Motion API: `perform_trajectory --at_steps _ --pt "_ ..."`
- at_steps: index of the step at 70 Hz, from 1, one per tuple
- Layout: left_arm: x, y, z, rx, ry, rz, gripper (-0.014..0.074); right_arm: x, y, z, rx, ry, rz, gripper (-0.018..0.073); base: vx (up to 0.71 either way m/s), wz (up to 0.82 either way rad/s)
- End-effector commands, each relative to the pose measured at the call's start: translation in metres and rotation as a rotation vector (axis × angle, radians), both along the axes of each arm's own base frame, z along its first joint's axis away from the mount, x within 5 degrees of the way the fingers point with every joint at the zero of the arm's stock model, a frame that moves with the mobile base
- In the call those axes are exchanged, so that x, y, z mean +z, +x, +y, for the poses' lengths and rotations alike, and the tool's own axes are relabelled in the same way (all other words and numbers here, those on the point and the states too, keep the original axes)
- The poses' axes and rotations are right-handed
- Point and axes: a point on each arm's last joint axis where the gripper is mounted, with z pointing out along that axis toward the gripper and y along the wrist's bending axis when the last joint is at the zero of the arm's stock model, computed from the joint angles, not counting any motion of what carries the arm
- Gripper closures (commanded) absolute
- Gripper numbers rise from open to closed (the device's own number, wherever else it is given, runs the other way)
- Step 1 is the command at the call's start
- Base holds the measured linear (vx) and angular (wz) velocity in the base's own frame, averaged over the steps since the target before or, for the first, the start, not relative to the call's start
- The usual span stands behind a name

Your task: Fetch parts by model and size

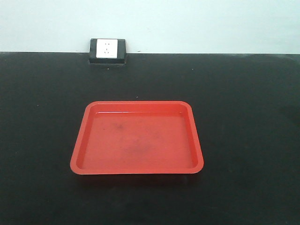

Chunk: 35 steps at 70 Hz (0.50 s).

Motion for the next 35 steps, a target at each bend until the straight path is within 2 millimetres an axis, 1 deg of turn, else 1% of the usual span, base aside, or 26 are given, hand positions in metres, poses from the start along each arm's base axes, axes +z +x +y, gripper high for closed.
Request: perform_trajectory --at_steps 1,26,35 --pt "0.0141 0.0009 -0.0017 -0.015 -0.008 -0.083 0.0603 0.0148 0.0000 0.0007 0.008 -0.003 -0.096 0.0564 0.00 0.00" --pt "0.0157 0.0009 -0.0021 -0.020 -0.010 -0.100 0.0603 0.0154 0.0000 0.0007 0.009 -0.003 -0.102 0.0564 0.00 0.00" --pt "0.0184 0.0000 -0.0019 -0.020 -0.012 -0.108 0.0603 0.0163 -0.0002 0.0019 0.019 0.024 -0.107 0.0564 0.00 0.00"
